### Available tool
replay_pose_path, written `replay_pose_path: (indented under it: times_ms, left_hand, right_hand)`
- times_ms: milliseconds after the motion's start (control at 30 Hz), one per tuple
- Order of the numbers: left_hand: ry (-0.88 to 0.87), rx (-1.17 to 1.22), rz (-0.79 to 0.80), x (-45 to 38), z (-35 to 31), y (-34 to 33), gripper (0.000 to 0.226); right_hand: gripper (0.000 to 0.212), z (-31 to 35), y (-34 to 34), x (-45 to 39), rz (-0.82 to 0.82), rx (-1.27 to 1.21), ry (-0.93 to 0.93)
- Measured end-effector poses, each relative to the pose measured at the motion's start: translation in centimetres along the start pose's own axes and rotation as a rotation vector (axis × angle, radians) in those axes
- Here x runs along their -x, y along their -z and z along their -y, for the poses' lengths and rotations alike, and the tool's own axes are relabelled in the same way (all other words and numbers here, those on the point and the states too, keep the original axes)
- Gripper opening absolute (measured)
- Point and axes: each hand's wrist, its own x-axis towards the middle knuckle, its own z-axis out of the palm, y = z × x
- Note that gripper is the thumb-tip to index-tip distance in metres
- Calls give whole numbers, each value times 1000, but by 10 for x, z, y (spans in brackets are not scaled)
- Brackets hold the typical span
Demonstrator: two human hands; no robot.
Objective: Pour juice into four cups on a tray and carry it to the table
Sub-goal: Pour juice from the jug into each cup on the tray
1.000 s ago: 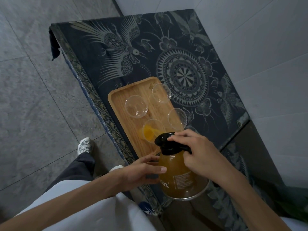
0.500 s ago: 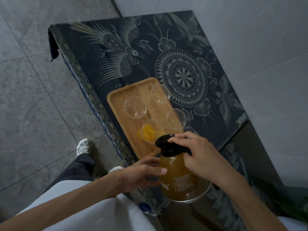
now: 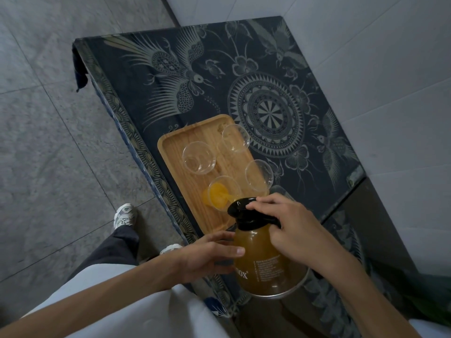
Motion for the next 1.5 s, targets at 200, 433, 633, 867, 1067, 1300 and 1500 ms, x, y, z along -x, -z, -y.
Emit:
replay_pose_path:
  times_ms: [200,433,633,867,1067,1300,1500]
  left_hand:
    - [-15,-14,-15,1,0,0,91]
    - [-39,-68,-52,7,-7,-7,95]
    - [-122,-181,-108,15,-17,-18,99]
    - [-273,-322,-211,23,-30,-44,119]
    - [-373,-461,-228,26,-36,-75,77]
    - [-440,-583,-281,14,-35,-106,86]
    - [-379,-631,-291,-5,-31,-118,59]
  right_hand:
    - [66,-1,-1,2,-10,-7,13]
    - [66,-3,-3,10,-70,-36,59]
    - [67,-13,-2,19,-167,-107,107]
    - [70,-32,0,33,-319,-192,197]
    - [70,-52,3,54,-461,-248,273]
    - [70,-87,-1,71,-562,-328,283]
    - [69,-111,-8,75,-547,-357,230]
